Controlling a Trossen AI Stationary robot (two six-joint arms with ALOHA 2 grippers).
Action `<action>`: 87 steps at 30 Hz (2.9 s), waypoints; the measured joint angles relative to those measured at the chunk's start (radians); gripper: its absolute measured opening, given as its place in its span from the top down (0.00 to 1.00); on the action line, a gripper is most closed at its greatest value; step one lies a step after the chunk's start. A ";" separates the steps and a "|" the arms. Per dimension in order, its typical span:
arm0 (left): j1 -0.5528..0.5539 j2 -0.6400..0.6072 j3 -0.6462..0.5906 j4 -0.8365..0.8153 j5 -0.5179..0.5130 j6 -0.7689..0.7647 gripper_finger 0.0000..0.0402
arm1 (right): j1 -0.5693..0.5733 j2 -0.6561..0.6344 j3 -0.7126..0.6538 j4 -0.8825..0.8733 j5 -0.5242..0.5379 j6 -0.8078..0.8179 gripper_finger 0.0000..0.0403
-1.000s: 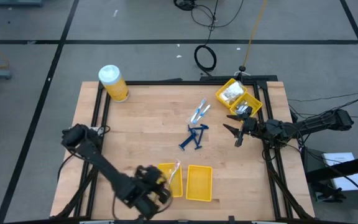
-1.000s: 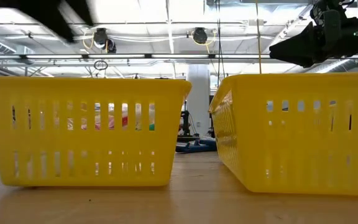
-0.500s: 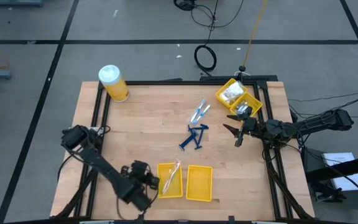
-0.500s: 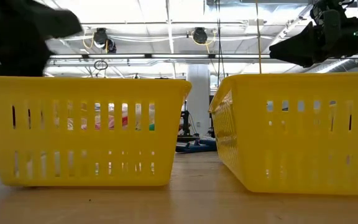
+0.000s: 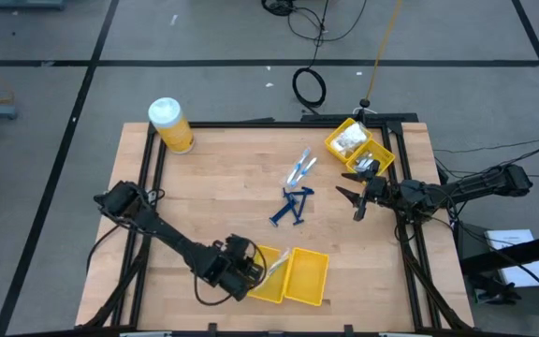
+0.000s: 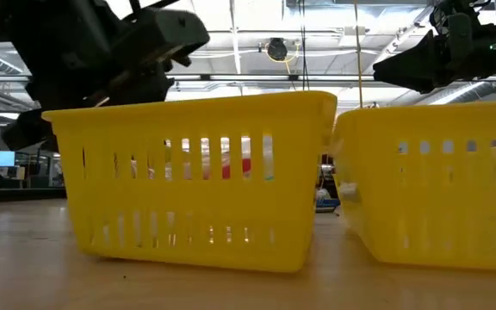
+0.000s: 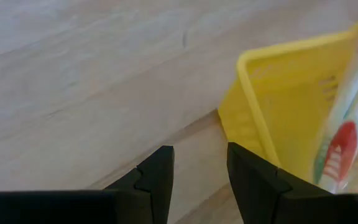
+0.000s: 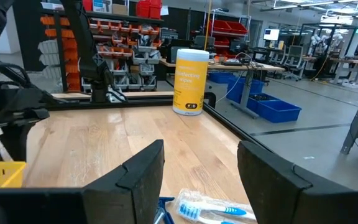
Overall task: Pick & Place Travel size toiletries
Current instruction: Adjust the bottom left yellow bin, then put the right white and blue toothbrush into the bottom left yellow bin
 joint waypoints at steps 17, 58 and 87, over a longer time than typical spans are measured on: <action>0.186 -0.200 0.000 -0.341 -0.138 0.090 0.63 | 0.000 0.000 0.000 0.000 0.000 0.002 0.52; 0.283 -0.881 -0.561 0.746 -0.088 1.289 0.63 | -0.181 0.275 0.108 -0.112 -0.140 0.060 0.52; 0.290 -1.052 -0.882 0.948 -0.133 1.222 0.63 | -0.727 1.232 0.704 -0.509 -0.684 -0.465 0.52</action>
